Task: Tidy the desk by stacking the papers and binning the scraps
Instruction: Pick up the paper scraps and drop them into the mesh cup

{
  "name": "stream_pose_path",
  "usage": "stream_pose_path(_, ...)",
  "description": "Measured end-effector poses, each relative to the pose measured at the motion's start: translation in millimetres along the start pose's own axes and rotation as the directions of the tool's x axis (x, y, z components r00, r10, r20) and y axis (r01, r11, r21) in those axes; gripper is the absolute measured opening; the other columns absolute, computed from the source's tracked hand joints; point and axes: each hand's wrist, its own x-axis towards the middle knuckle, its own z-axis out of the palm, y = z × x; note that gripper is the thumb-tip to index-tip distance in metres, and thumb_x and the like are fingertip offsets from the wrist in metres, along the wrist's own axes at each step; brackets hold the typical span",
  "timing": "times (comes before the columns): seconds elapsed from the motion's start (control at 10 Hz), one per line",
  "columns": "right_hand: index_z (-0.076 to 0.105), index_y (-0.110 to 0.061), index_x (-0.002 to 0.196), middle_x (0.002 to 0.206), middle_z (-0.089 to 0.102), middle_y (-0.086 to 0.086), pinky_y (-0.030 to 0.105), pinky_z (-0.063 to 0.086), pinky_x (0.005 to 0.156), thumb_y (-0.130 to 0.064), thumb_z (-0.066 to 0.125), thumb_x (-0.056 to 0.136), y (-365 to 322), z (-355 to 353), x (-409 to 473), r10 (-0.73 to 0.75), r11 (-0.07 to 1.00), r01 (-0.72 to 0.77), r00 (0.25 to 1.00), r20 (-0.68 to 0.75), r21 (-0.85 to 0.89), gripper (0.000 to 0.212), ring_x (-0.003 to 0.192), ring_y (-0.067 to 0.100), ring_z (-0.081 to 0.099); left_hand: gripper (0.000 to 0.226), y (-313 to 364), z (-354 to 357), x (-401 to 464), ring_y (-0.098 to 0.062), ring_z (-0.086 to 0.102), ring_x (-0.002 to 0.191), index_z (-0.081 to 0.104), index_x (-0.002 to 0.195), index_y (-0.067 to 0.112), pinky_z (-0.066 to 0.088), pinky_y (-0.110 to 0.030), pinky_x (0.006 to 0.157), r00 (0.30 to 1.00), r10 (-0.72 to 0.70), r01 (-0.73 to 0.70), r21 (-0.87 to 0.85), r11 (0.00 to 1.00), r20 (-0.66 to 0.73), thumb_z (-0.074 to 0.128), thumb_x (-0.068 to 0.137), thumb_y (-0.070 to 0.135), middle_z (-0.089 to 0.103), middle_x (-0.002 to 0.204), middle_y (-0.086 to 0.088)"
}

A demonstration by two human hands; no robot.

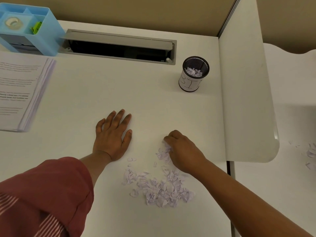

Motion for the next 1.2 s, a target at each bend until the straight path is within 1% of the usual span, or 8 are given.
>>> stream_pose_path(0.2,0.039,-0.015,0.148,0.141,0.037,0.002,0.039,0.052,0.092,-0.042,0.061,0.093,-20.4,4.3,-1.2,0.023,0.998,-0.018,0.997,0.079,-0.058,0.065,0.122,0.026,0.042,0.062,0.4,-0.3,0.7,-0.022,0.016,0.155,0.026,0.159,0.033,0.012,-0.047,0.121,1.000,-0.001,0.001,0.003,1.000,-0.001,0.022,0.100,0.053,0.020,0.168,0.004)
stream_pose_path(0.4,0.064,-0.013,0.089,0.100,0.056,0.004,0.029,0.042,0.044,-0.008,0.072,0.083,-26.7,31.5,-3.3,-0.085,0.985,0.073,0.994,-0.074,-0.157,0.010,0.081,0.022,0.052,0.062,-0.2,-0.1,0.1,-0.022,0.014,0.155,0.025,0.159,0.033,0.012,-0.047,0.121,1.000,-0.002,0.002,0.008,1.000,0.007,0.021,0.100,0.053,0.018,0.168,0.005)
stream_pose_path(0.6,0.065,-0.006,0.080,0.083,0.055,0.007,0.028,0.035,0.046,0.012,0.063,0.074,-17.3,35.2,2.5,-0.136,0.984,0.123,0.986,-0.097,-0.131,0.019,0.067,0.021,0.043,0.062,0.5,-0.2,0.3,-0.022,0.015,0.155,0.026,0.159,0.033,0.011,-0.046,0.121,1.000,-0.003,0.003,0.003,1.000,0.002,0.023,0.100,0.052,0.019,0.168,0.005)
stream_pose_path(0.7,0.074,-0.006,0.095,0.094,0.067,0.008,0.033,0.047,0.065,0.001,0.058,0.087,-12.2,21.9,5.0,-0.062,0.994,0.070,0.993,-0.099,0.086,0.019,0.081,0.029,0.063,0.061,0.2,-0.4,-0.4,-0.022,0.015,0.155,0.027,0.159,0.033,0.011,-0.046,0.121,1.000,-0.002,0.002,0.004,1.000,-0.001,0.023,0.100,0.052,0.019,0.168,0.005)
stream_pose_path(0.8,0.078,-0.012,0.102,0.100,0.073,0.001,0.020,0.050,0.078,-0.007,0.063,0.088,-9.7,-2.0,8.1,0.078,0.950,-0.042,0.992,-0.104,0.309,0.021,0.087,0.017,0.066,0.061,0.4,0.3,0.1,-0.022,0.015,0.155,0.027,0.159,0.033,0.012,-0.046,0.121,1.000,0.001,-0.001,0.002,1.000,-0.004,0.023,0.100,0.052,0.020,0.168,0.004)
stream_pose_path(0.9,0.080,-0.018,0.097,0.081,0.071,-0.012,0.001,0.041,0.066,-0.009,0.072,0.086,-5.0,-50.9,18.6,0.191,0.878,-0.087,0.965,-0.177,0.471,0.016,0.069,0.001,0.062,0.061,-0.1,1.2,-0.3,-0.023,0.017,0.154,0.028,0.159,0.032,0.013,-0.047,0.121,1.000,0.006,-0.006,-0.003,1.000,-0.014,0.024,0.100,0.052,0.022,0.168,0.003)
stream_pose_path(1.0,0.079,-0.020,0.093,0.070,0.070,-0.014,0.005,0.041,0.057,-0.009,0.073,0.086,-2.1,-85.4,30.6,0.236,0.837,-0.064,0.938,-0.253,0.544,0.014,0.057,-0.003,0.059,0.062,-0.8,1.8,-0.4,-0.023,0.017,0.155,0.028,0.159,0.032,0.014,-0.048,0.121,1.000,0.006,-0.006,0.000,1.000,-0.016,0.024,0.100,0.052,0.021,0.168,0.004)
stream_pose_path(1.2,0.078,-0.019,0.095,0.086,0.073,-0.008,0.011,0.050,0.069,-0.008,0.069,0.087,12.5,-153.3,73.3,0.321,0.843,0.020,0.783,-0.533,0.537,0.016,0.075,0.001,0.065,0.061,-1.2,2.3,-0.9,-0.024,0.019,0.154,0.029,0.158,0.032,0.017,-0.049,0.120,1.000,0.012,-0.012,-0.003,1.000,-0.023,0.025,0.100,0.051,0.023,0.167,0.004)
